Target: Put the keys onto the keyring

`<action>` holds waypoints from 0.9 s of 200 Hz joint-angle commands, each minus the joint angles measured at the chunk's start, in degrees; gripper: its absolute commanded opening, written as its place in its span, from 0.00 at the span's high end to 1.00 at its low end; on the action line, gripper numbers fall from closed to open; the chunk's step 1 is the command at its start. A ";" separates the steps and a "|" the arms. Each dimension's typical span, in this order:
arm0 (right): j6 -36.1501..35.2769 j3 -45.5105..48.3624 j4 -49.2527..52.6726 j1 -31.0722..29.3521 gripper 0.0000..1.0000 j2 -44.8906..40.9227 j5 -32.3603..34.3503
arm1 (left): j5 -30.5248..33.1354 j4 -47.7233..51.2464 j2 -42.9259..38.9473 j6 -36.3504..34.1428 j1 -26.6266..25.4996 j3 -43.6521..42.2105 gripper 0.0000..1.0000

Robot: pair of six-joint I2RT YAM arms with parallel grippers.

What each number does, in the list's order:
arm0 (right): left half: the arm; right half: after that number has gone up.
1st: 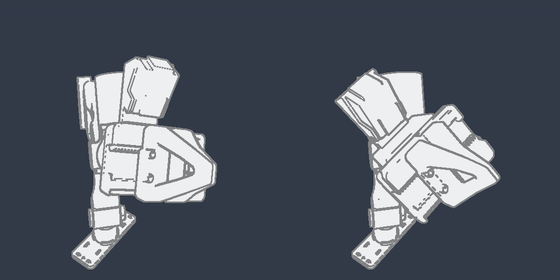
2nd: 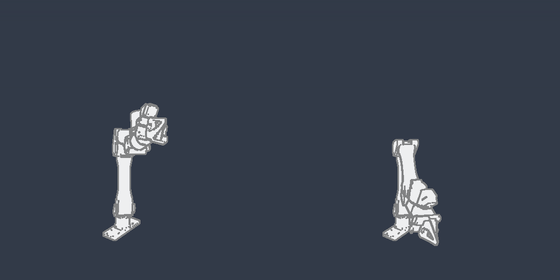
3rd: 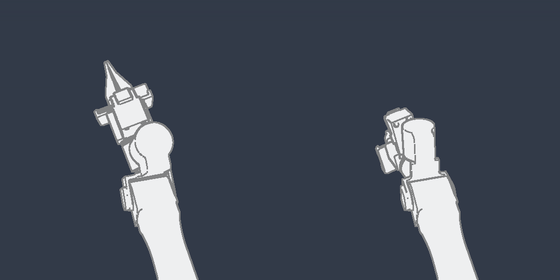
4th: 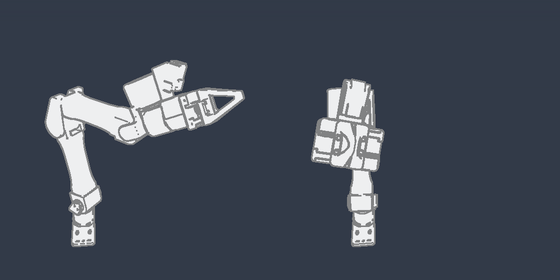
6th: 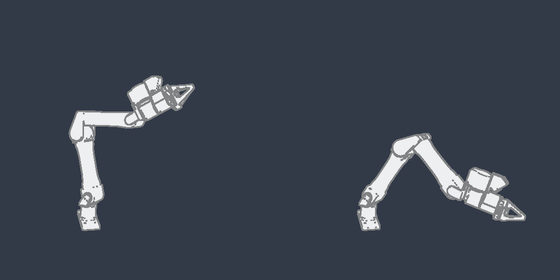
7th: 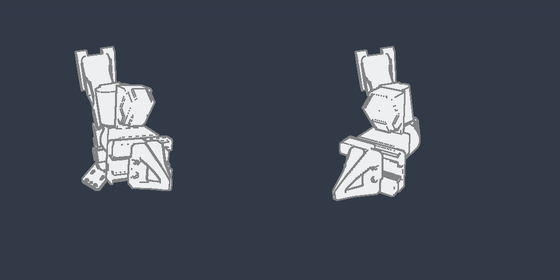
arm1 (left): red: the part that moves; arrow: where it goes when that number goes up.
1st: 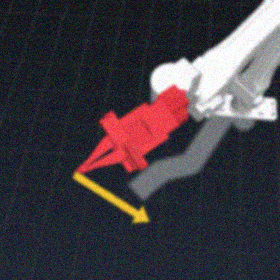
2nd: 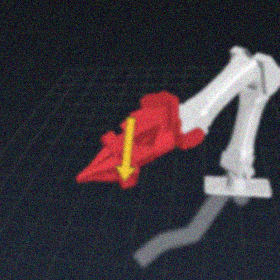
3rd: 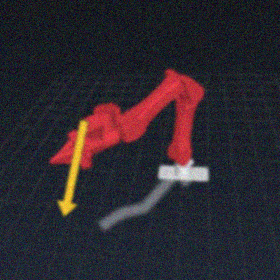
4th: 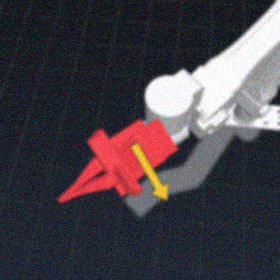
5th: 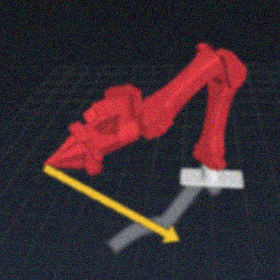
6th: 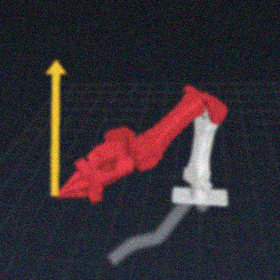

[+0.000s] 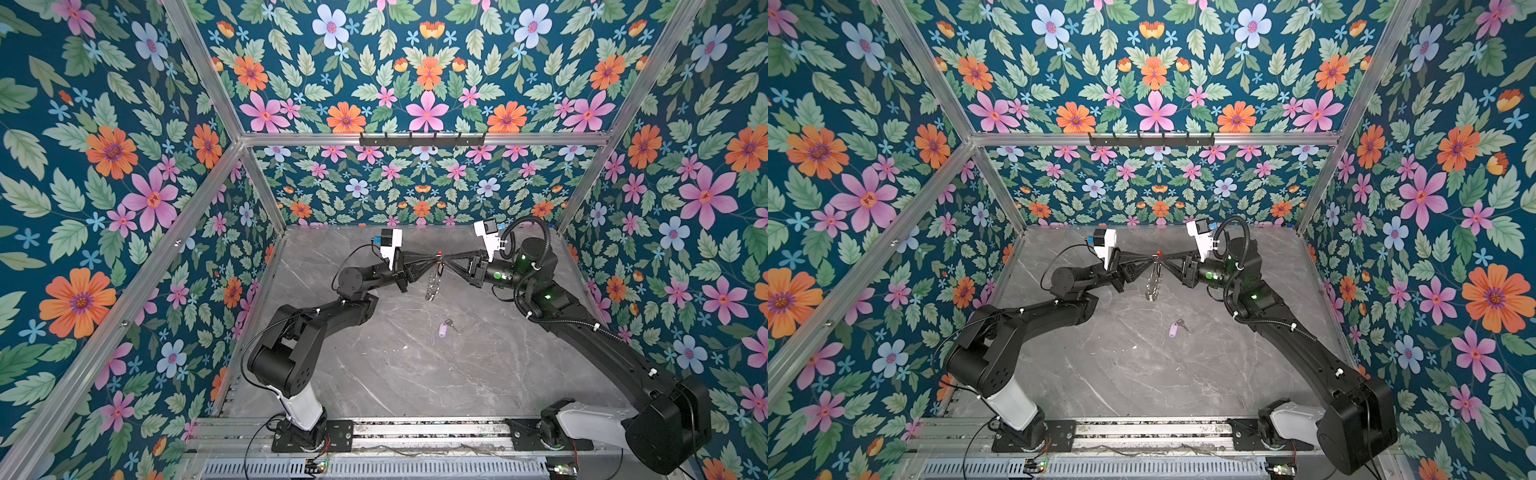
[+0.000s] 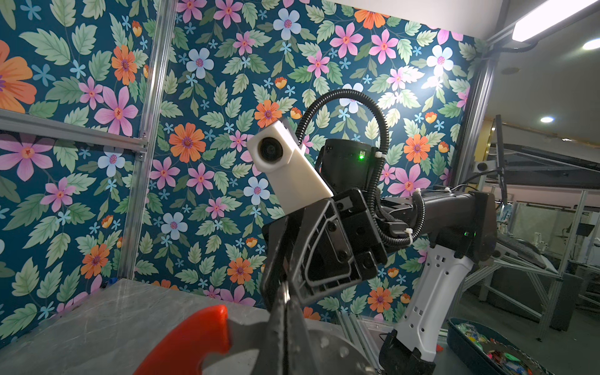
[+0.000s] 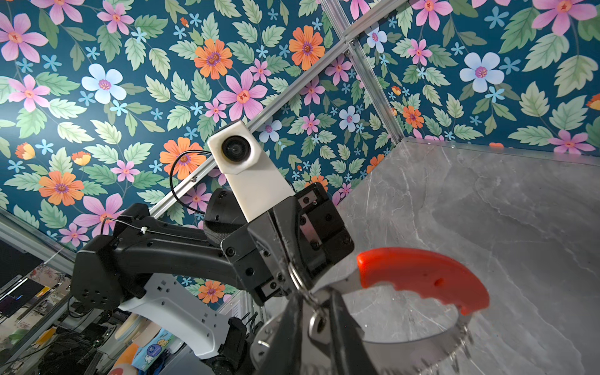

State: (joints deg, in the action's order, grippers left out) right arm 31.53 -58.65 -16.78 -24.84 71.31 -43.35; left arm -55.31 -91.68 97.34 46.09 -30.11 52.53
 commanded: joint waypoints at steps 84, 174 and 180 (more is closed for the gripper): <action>-0.57 0.93 -1.71 0.01 0.98 -0.70 0.10 | 1.25 -4.13 -0.15 0.66 -0.04 0.21 1.00; 1.96 0.94 -3.68 -1.21 1.00 1.74 -1.03 | 2.31 -4.12 -0.46 0.58 -0.91 0.49 1.00; 1.96 0.77 -3.62 -1.44 1.00 2.06 -1.03 | 2.39 -4.12 -0.50 0.42 -1.00 0.55 1.00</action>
State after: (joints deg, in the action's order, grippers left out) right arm 32.29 -57.56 -18.63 -25.36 72.25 -43.16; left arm -52.95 -91.61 97.25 46.48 -30.46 52.66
